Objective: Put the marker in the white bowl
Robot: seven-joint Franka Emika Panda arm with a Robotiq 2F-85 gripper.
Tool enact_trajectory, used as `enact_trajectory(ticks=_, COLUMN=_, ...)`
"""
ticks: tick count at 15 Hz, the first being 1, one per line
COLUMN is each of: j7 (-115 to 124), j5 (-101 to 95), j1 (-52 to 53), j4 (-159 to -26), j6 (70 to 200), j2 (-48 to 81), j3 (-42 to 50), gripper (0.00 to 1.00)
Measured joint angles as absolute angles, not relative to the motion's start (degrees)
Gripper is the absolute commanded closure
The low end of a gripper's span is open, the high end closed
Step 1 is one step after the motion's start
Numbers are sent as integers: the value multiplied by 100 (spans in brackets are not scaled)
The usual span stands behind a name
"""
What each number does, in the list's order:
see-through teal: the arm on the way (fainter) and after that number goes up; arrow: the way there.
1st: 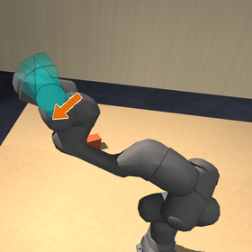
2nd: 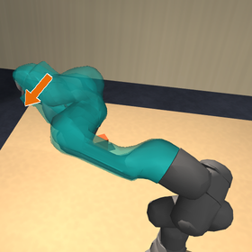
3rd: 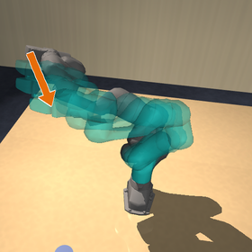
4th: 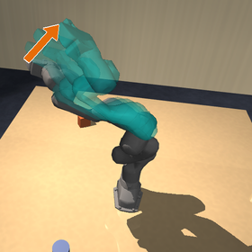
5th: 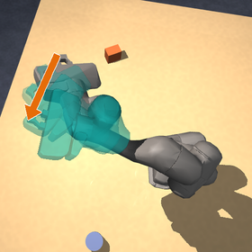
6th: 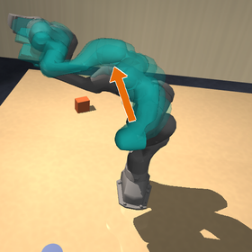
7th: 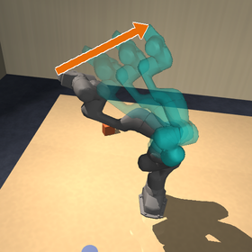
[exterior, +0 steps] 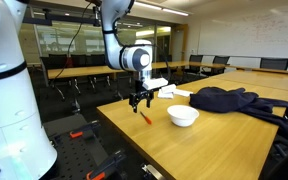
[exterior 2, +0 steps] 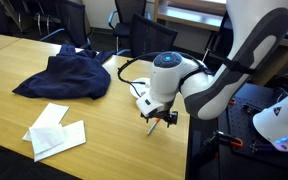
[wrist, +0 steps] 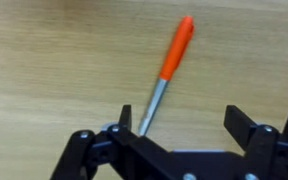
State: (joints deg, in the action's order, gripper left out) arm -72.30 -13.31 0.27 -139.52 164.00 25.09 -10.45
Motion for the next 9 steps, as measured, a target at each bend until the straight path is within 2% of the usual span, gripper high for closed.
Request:
enact_trajectory(ticks=3, j7=-6916, j5=-1324, j1=-15, j4=-13851, j6=16400, j2=2725, j3=-1048, gripper=1)
enact_trajectory(ticks=4, j7=-6807, j5=-1321, j1=-36, j4=-13770, j6=16400, j2=2793, j3=-1049, gripper=26)
enact_trajectory(ticks=6, j7=-6692, j5=-1313, j1=-118, j4=-13584, j6=16397, j2=2942, j3=-1074, gripper=28)
enact_trajectory(ticks=9, j7=-6682, j5=-1255, j1=-327, j4=-13389, j6=16387, j2=3190, j3=-1214, gripper=53)
